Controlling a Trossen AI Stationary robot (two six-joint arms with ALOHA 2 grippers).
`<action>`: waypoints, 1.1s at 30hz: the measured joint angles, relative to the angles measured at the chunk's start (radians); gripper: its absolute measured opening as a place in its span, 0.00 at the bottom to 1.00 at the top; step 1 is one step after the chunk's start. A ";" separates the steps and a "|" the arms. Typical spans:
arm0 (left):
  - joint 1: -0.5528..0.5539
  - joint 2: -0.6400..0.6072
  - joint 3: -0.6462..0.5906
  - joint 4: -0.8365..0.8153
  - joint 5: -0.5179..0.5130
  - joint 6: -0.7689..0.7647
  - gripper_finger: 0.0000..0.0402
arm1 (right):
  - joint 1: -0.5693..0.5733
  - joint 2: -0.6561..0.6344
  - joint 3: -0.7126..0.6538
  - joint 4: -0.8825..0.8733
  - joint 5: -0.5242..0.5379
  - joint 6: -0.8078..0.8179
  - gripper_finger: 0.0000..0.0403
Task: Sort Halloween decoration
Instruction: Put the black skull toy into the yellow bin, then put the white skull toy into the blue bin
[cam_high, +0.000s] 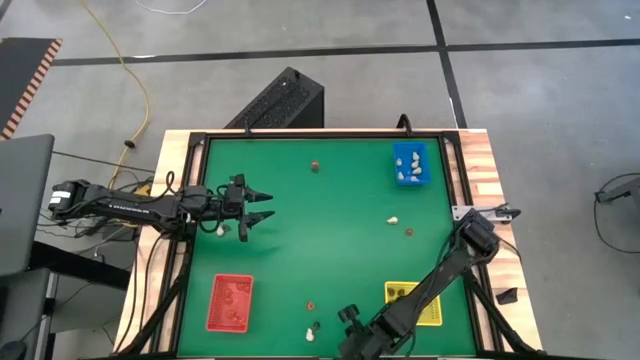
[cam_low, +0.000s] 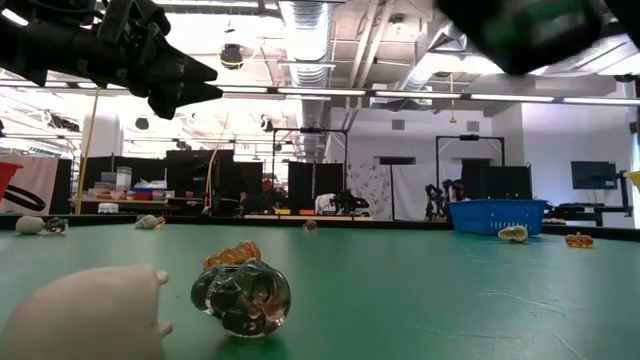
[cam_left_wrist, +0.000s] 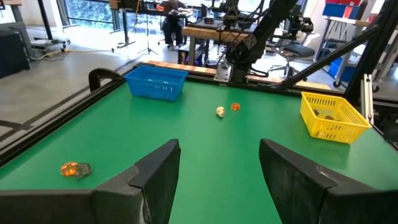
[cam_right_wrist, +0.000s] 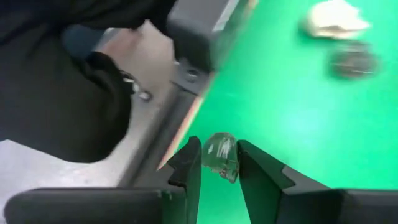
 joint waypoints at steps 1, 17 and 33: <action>0.000 0.000 0.000 0.000 0.000 0.000 0.52 | 0.000 -0.027 0.000 -0.035 0.022 0.001 0.30; 0.000 0.000 0.000 0.005 0.018 0.001 0.52 | 0.078 -0.237 0.001 -0.764 0.006 0.601 0.30; -0.007 0.000 -0.001 0.063 0.172 -0.026 0.52 | -0.007 -0.218 0.000 -0.945 -0.156 0.830 0.48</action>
